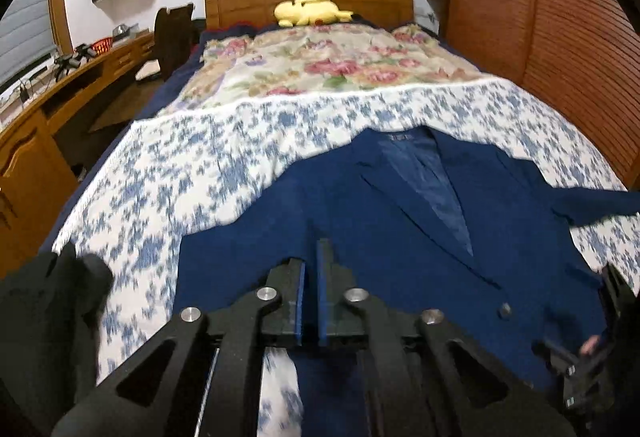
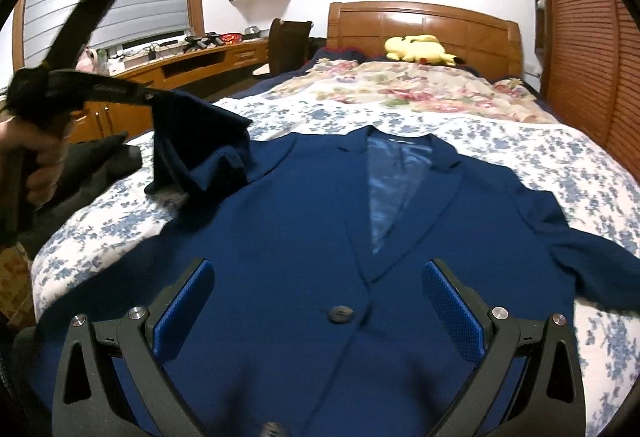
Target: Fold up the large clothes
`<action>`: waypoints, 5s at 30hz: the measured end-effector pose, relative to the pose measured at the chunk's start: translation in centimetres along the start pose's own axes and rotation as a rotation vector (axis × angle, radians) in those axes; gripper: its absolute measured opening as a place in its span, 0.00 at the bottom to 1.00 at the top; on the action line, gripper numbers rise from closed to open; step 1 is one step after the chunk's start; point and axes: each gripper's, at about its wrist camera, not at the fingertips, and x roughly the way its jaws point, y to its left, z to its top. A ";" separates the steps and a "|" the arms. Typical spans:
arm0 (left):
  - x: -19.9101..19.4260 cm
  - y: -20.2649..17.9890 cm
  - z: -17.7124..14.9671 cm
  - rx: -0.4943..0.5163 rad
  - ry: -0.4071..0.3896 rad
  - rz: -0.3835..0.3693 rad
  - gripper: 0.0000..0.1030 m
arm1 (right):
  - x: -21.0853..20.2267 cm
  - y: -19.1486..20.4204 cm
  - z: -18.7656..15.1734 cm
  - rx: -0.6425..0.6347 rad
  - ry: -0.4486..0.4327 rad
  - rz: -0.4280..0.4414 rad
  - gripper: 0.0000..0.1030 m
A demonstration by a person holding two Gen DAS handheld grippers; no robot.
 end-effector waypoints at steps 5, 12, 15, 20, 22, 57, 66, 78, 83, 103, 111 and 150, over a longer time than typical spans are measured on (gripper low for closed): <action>-1.9 -0.4 -1.8 0.018 -0.005 -0.015 0.36 | -0.4 0.2 0.2 0.012 -0.014 0.031 1.00; -1.8 2.8 -4.1 0.016 -0.022 -0.011 0.68 | 0.8 0.7 0.3 -0.001 0.005 0.055 1.00; 0.1 5.2 -4.7 -0.024 -0.004 -0.009 0.72 | 1.4 1.2 0.6 -0.019 0.016 0.058 1.00; 3.2 8.4 -5.6 -0.062 0.027 0.012 0.72 | 2.4 1.5 0.6 -0.031 0.044 0.056 1.00; 4.6 9.8 -6.0 -0.077 0.047 0.024 0.72 | 2.8 1.6 0.4 -0.045 0.059 0.047 1.00; 7.4 10.0 -5.7 -0.079 0.074 0.021 0.15 | 3.1 1.9 0.1 -0.070 0.115 0.047 1.00; 0.0 1.8 -0.8 0.035 -0.097 -0.046 0.13 | -0.3 -0.3 -0.4 -0.046 0.089 0.005 1.00; -5.3 -9.1 0.8 0.195 -0.166 -0.155 0.13 | -6.6 -3.8 -1.6 0.023 0.053 -0.087 1.00; -5.7 -11.6 -0.2 0.211 -0.142 -0.198 0.13 | -8.1 -4.6 -1.5 0.070 0.045 -0.110 1.00; -6.2 -8.9 -7.9 0.173 -0.107 -0.242 0.40 | -5.3 -2.9 -0.4 0.063 0.102 -0.062 1.00; -7.4 -4.7 -9.9 0.108 -0.172 -0.175 0.69 | -2.7 -1.3 0.0 0.038 0.124 0.047 1.00; -7.1 -0.2 -11.2 0.000 -0.202 -0.098 0.78 | 2.6 2.4 -0.4 -0.084 0.229 0.089 0.14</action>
